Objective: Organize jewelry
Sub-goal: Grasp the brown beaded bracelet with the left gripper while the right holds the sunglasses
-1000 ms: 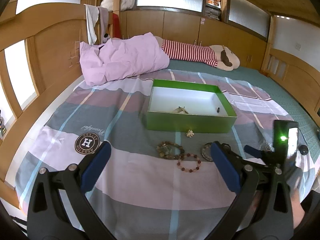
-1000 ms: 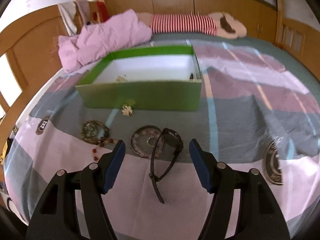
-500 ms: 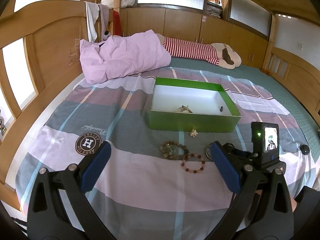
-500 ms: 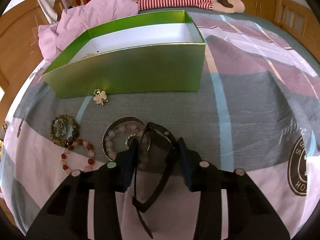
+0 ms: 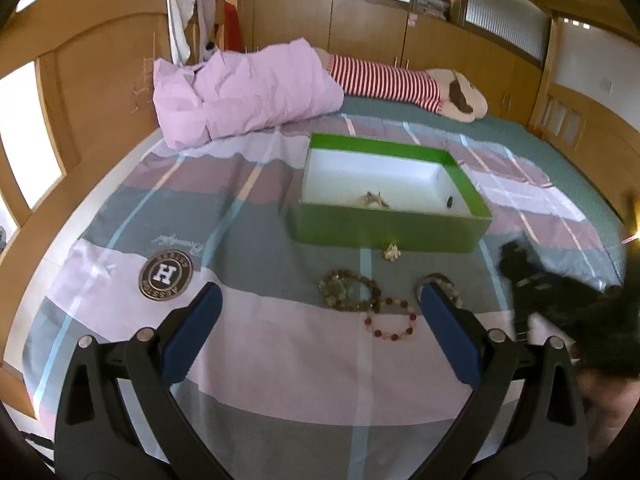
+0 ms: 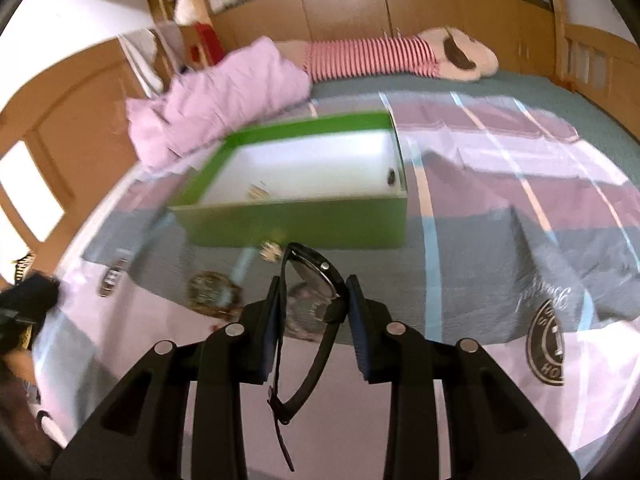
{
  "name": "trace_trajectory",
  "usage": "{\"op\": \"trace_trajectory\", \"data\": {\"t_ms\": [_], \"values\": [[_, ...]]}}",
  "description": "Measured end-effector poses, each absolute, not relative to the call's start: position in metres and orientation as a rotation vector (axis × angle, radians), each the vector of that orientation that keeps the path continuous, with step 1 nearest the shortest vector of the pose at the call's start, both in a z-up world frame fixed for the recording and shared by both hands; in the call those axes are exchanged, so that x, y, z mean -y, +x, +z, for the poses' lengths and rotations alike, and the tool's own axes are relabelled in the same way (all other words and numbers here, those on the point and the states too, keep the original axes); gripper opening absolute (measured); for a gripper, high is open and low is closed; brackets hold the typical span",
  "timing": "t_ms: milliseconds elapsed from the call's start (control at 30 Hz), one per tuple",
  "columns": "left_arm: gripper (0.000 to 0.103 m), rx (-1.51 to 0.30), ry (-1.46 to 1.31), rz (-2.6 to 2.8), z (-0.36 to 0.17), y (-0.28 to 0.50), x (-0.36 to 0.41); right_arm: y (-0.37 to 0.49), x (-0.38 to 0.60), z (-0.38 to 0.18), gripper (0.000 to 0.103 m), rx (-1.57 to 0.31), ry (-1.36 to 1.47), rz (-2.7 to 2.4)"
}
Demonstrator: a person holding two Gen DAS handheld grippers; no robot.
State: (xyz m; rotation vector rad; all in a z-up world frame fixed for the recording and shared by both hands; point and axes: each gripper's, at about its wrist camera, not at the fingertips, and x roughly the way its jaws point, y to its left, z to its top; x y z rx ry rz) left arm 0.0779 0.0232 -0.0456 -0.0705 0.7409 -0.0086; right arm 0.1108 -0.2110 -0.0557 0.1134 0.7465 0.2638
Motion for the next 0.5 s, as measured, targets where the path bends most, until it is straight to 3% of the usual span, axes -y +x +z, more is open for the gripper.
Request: {"op": "trace_trajectory", "data": {"t_ms": [233,500], "values": [[0.097,-0.842,-0.007,-0.048,-0.1,0.1,0.009,0.106,0.218,-0.034,0.032,-0.715,0.112,0.291],[0.08,-0.872,0.064,-0.04,-0.133,0.12,0.03,0.105,0.225,-0.032,0.032,-0.715,0.126,0.301]]}}
